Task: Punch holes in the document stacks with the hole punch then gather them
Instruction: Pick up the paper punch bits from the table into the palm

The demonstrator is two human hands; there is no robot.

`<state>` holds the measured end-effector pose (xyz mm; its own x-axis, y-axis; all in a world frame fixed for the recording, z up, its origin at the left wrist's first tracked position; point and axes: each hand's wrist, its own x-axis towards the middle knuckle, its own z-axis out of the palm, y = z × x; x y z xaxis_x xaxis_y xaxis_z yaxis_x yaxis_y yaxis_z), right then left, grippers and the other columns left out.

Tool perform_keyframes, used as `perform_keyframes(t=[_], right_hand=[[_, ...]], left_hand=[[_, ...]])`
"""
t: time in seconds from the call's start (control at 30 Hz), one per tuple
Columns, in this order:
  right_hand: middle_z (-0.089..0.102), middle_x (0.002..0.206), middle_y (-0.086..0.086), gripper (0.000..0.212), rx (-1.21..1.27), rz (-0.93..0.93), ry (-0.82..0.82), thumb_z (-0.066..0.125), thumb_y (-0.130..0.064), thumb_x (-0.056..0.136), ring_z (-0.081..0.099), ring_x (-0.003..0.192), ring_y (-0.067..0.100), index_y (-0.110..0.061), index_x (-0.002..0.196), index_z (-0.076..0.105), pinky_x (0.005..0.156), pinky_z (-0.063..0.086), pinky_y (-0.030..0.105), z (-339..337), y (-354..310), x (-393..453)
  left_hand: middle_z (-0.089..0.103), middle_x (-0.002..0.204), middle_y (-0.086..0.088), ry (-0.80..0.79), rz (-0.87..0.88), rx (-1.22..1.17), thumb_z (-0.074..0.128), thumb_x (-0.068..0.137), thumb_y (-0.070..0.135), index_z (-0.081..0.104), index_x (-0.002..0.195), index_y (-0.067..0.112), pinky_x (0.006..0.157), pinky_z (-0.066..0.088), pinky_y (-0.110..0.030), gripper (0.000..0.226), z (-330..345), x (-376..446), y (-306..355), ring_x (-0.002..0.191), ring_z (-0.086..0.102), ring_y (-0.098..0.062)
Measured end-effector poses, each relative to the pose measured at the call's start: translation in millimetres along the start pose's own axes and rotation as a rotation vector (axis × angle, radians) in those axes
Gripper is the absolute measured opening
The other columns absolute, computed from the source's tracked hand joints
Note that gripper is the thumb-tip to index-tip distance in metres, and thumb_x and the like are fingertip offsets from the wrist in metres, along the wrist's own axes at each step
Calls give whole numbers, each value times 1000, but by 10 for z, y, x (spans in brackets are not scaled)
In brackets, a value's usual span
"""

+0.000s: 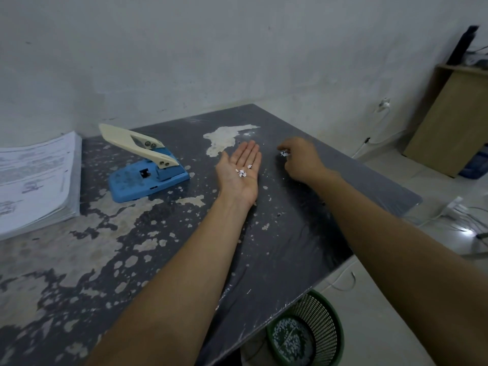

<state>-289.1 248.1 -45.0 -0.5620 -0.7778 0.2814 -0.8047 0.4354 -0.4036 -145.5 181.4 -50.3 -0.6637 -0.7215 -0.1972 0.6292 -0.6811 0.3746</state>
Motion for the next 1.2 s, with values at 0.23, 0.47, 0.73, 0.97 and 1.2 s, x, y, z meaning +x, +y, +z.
perform_keyframes(t=[0.23,0.47,0.73,0.97,1.2], right_hand=[[73,104,16,33,-163,-158,-78,62,14,76,66,95,32,-3,101,76,91,53,40,-142,21,-121],[76,94,13,26,-173,-196,-32,67,13,77,70,88,27,-5,92,79,86,56,37,-207,8,-261],[72,72,5,11,224,3,93,78,3,76,63,60,7,-6,83,79,64,51,14,-435,51,-313],[73,70,10,9,440,-19,38,81,-1,76,70,61,18,-6,82,78,65,60,33,-591,-219,-341],[74,70,0,15,384,-198,-116,77,7,74,70,63,4,-5,82,79,65,57,19,-571,-726,-404]], left_hand=[[58,129,-27,-6,6,8,28,107,35,50,130,-10,109,42,-44,55,0,5,-19,122,56,-36],[58,129,-27,-9,2,13,27,107,36,50,130,-10,109,41,-44,56,-1,-6,-25,123,56,-36],[58,129,-27,-10,-26,11,26,107,35,51,127,-11,110,41,-45,56,30,-47,-43,123,56,-37],[56,132,-28,-22,-43,36,25,107,36,50,130,-11,112,39,-44,57,77,-95,-74,126,53,-36],[66,105,-19,-19,-26,76,24,107,37,59,118,-7,100,48,-37,57,54,-123,-77,103,64,-26]])
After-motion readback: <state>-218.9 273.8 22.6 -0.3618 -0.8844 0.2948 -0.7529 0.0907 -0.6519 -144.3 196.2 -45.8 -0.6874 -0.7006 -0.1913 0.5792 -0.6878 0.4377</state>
